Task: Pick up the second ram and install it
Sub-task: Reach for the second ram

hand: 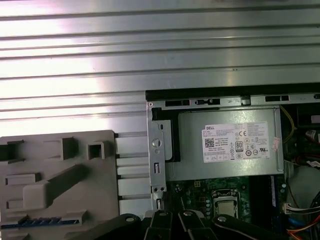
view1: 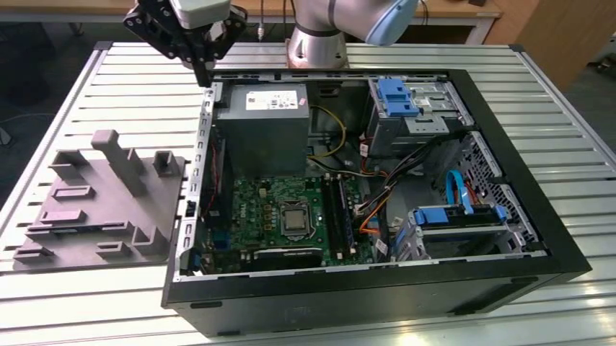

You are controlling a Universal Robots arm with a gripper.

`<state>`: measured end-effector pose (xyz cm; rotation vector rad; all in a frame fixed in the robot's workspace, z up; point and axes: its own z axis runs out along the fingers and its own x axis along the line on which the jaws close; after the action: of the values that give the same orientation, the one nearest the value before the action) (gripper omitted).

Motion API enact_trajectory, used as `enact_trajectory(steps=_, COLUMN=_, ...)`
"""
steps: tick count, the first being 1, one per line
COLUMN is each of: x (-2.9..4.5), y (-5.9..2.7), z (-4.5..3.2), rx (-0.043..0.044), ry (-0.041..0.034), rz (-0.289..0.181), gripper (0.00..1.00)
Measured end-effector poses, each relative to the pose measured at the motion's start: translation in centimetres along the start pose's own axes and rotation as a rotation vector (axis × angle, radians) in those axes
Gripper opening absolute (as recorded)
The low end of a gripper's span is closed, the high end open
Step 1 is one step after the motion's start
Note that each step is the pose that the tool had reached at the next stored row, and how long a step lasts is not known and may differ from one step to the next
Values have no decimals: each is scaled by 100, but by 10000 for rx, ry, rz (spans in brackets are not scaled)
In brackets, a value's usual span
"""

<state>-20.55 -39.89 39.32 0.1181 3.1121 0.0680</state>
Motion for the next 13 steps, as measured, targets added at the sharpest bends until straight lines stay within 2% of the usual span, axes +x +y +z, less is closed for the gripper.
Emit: enact_trajectory(steps=13, x=292, y=-22, z=-7, rx=-1, ry=-4, rz=-2, gripper=10)
